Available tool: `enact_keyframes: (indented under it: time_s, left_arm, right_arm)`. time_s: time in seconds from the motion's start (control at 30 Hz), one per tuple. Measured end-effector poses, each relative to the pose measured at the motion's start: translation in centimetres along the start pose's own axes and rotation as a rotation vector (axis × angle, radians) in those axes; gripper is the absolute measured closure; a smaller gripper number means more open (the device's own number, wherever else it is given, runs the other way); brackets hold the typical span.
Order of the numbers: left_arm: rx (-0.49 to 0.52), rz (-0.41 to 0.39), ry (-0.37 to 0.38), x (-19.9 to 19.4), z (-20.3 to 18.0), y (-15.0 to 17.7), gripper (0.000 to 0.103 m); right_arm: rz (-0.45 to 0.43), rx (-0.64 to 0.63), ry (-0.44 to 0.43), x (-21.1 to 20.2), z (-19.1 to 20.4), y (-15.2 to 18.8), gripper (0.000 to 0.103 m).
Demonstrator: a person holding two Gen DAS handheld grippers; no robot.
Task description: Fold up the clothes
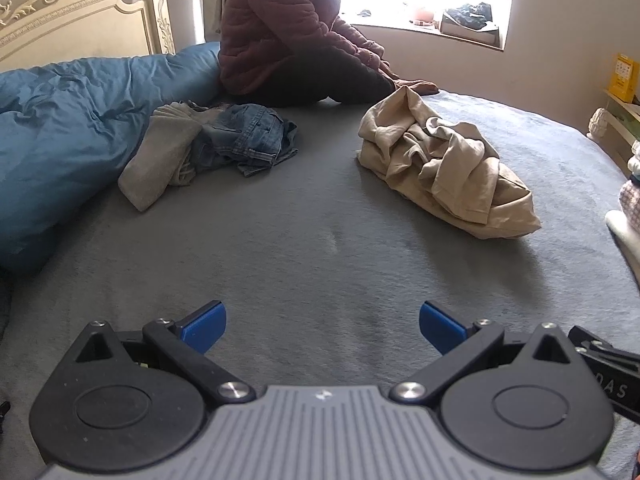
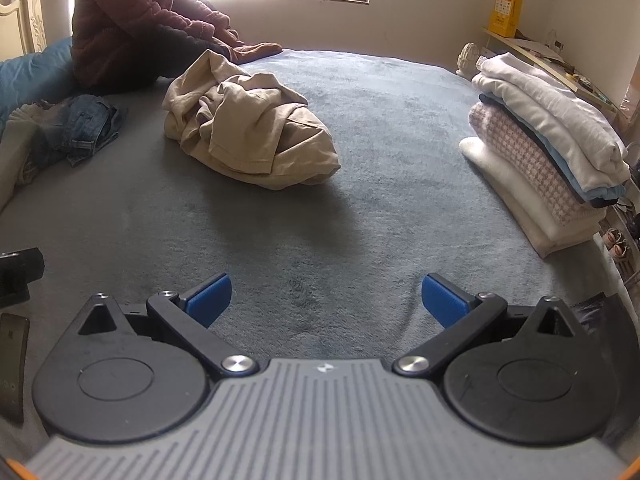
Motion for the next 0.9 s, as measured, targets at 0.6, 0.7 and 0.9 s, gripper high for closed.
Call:
enact_keyframes:
  time_s: [0.6,0.7,0.9]
  left_arm:
    - [0.009,0.016,-0.034,1.0,0.4,0.0,0.0]
    - [0.009,0.02,-0.038,1.3,0.4,0.1,0.0]
    - [0.016,0.025,-0.043,2.2,0.6,-0.2,0.0]
  right_arm:
    - [0.009,-0.005,0.002,0.5,0.2,0.0,0.001]
    - [0.014,-0.007,0.003,0.8,0.4,0.1,0.001]
    - [0.018,-0.01,0.004,1.7,0.7,-0.2,0.001]
Point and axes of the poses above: each gripper's, at about its wrist camera, not at the fingertips, and x roughly the way its jaws point, z to its left, y to its underside, the point moved 10 cm from there along x, roughly the way its jaws point, and after that the axes turned 10 degrees about y, right-handed, at the moved point
